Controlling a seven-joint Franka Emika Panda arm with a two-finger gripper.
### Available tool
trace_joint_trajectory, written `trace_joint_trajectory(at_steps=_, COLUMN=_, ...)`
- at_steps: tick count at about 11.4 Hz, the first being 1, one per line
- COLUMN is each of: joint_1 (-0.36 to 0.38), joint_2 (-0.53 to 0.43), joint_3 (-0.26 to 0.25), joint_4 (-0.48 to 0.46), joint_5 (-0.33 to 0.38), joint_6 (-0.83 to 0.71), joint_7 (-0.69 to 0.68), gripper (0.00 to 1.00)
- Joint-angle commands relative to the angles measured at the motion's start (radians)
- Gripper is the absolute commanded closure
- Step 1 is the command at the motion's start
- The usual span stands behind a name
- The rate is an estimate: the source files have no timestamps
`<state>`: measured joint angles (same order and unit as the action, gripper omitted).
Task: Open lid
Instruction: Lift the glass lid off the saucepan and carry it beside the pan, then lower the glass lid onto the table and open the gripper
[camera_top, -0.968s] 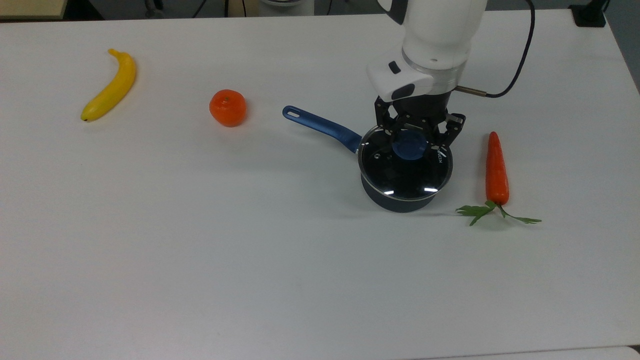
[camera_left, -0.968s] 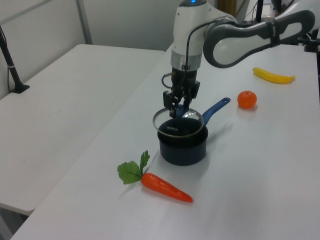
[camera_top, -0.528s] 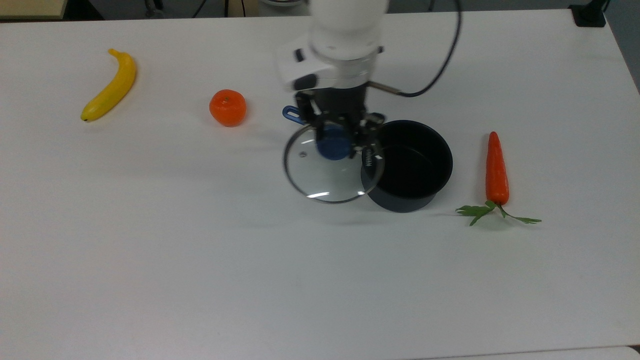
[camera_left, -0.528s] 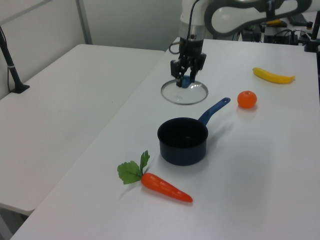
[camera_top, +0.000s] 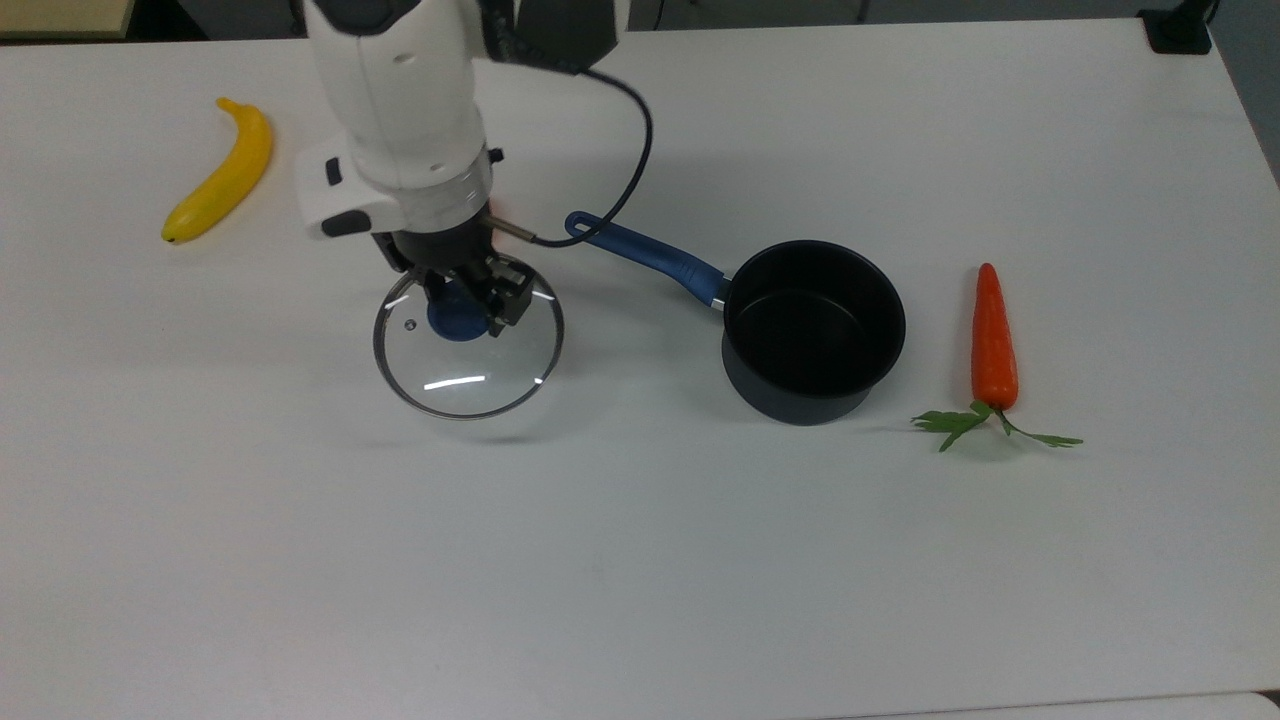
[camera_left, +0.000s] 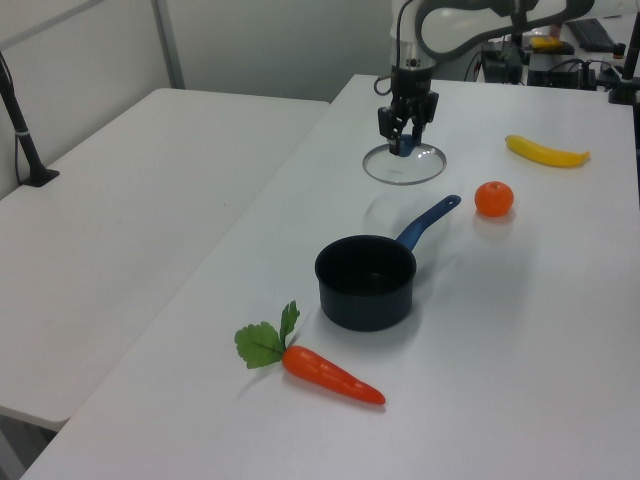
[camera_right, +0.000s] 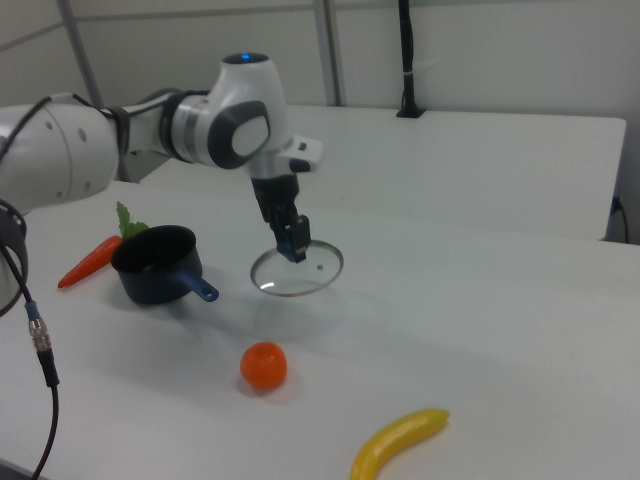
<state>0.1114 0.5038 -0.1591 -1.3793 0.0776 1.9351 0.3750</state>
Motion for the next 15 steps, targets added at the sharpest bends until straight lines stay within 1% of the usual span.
trace_joint_trajectory(at_steps=1, joint_1=-0.012, joint_2=0.021, joint_3=0.007, joint_4=-0.056, joint_5=0.019, joint_6=0.100, joint_7=-0.019, gripper=0.56)
trace_joint_trajectory(at_steps=4, joint_1=-0.006, joint_2=0.070, joint_3=0.010, joint_4=-0.076, joint_5=0.031, joint_6=0.125, joint_7=-0.008, gripper=0.56)
trace_joint_trajectory(at_steps=7, joint_1=-0.007, joint_2=0.076, joint_3=0.010, joint_4=-0.076, joint_5=0.033, joint_6=0.128, joint_7=-0.007, gripper=0.53)
trace_joint_trajectory(at_steps=11, joint_1=-0.004, joint_2=0.084, joint_3=0.010, joint_4=-0.093, joint_5=0.028, joint_6=0.125, joint_7=-0.010, gripper=0.35)
trace_joint_trajectory(at_steps=14, joint_1=-0.007, joint_2=0.076, joint_3=0.009, joint_4=-0.089, joint_5=0.024, joint_6=0.117, joint_7=-0.019, gripper=0.34)
trace_joint_trajectory(at_steps=15, joint_1=-0.009, joint_2=0.065, joint_3=0.009, joint_4=-0.086, joint_5=0.018, joint_6=0.113, joint_7=-0.021, gripper=0.26)
